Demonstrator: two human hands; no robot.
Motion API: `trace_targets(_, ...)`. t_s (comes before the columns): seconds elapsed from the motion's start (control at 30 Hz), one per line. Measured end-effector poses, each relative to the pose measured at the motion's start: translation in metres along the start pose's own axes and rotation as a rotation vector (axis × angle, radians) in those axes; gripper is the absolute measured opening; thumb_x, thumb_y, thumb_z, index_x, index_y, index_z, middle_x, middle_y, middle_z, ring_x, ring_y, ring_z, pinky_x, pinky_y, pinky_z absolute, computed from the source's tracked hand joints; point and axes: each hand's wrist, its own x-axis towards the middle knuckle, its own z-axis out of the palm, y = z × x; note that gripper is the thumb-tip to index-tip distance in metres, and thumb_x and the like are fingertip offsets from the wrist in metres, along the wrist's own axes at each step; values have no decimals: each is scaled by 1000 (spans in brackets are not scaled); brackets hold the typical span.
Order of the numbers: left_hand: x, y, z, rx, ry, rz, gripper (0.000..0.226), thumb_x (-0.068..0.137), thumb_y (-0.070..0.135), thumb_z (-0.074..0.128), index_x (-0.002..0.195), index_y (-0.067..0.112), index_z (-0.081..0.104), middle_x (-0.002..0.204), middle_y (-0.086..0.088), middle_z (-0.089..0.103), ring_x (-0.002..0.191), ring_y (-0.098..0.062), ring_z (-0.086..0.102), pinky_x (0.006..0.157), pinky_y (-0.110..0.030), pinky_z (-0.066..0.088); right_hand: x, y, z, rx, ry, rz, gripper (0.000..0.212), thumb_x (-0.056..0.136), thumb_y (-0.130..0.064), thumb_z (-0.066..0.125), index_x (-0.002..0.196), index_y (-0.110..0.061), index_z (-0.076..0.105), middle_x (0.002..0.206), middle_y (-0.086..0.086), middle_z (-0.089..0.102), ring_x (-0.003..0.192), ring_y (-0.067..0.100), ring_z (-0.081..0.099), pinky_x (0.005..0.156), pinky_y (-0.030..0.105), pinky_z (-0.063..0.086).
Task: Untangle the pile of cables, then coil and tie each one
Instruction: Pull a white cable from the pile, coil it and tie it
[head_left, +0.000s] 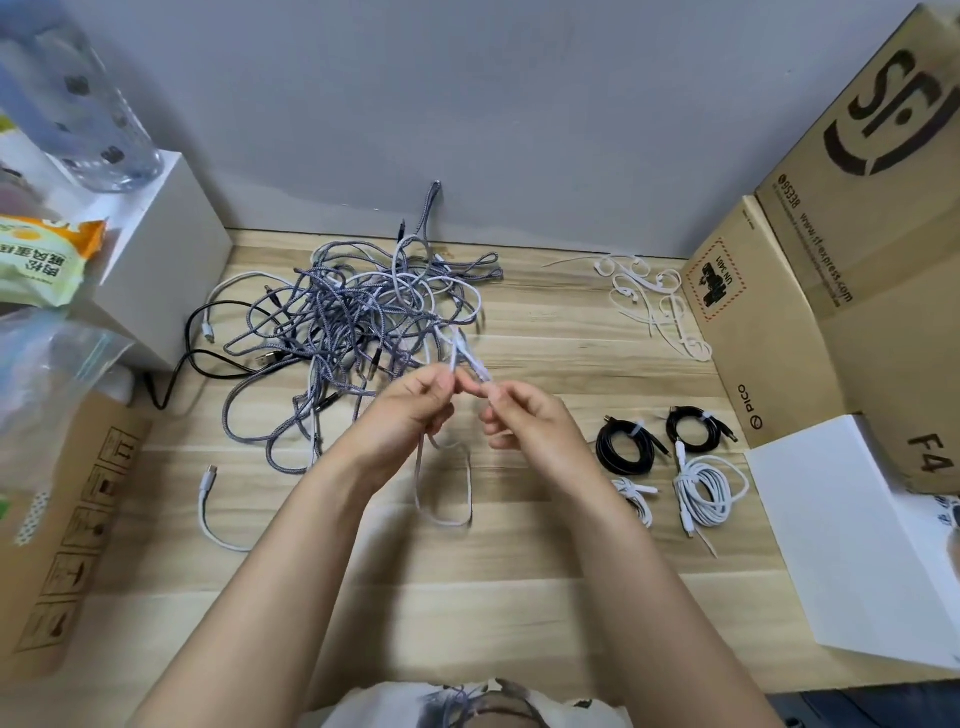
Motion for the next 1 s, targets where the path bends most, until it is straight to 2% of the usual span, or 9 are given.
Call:
trace_targets(0.13,-6,3,0,254,-95,-53,25,92,23,51,75,24,70,73,7,59,64,1,45,57,-13,34,12,-9,7,183,-61,83,27,97,-27,47,89,-7,64,60,-4,49,58,6,47,59,18,40)
trace_targets(0.27,-10,3,0,278,-105,-145,13,90,9,57,90,8,69,78,17,69,85,9,58,72,-5,39,14,-11,7,237,3,37,19,92,-5,54,74,-9,59,53,-6,58,44,3,51,47,13,42)
trace_targets(0.37,-14,1,-2,258,33,-158,9,88,8,60,93,7,68,60,14,62,58,8,51,58,-6,35,10,-10,-1,383,80,-1,23,93,5,44,83,-10,59,55,-3,58,44,6,54,49,16,48)
trace_targets(0.47,-15,-6,-16,144,272,-171,19,93,5,52,92,13,68,56,9,45,40,2,32,40,-10,24,2,-14,-19,530,138,-35,26,96,2,38,93,-12,60,49,-7,48,32,2,33,34,13,28)
trace_targets(0.6,-14,-7,-21,96,365,-218,20,93,7,51,90,16,69,54,14,51,40,0,29,39,-10,23,-12,-21,-36,341,172,-79,23,97,-19,45,90,-13,65,44,-11,31,34,0,17,35,13,11)
trace_targets(0.7,-3,-3,-7,56,297,-293,26,95,29,50,89,13,69,63,8,52,41,-2,33,45,-16,26,-24,-29,-31,26,101,-140,22,94,-13,52,85,-3,70,38,-15,35,35,0,24,38,11,17)
trace_targets(0.8,15,-4,6,-67,288,-378,40,94,45,43,84,13,64,54,7,52,39,-5,35,39,-17,24,-31,-32,-22,-234,-127,-174,17,92,-3,54,91,6,69,35,-18,46,36,-4,42,43,6,31)
trace_targets(0.9,25,-7,9,-196,398,-341,21,95,11,47,79,9,61,43,4,48,33,-5,35,34,-13,22,-34,-29,-18,-245,-195,-181,17,91,-4,55,89,5,69,34,-16,44,37,-4,43,44,6,31)
trace_targets(1.0,22,-12,6,-156,418,-302,26,94,-5,40,78,7,57,54,0,50,32,-1,35,33,-13,25,-30,-26,-22,25,-26,-180,18,91,-8,52,80,-4,66,46,-12,43,38,-1,32,41,9,23)
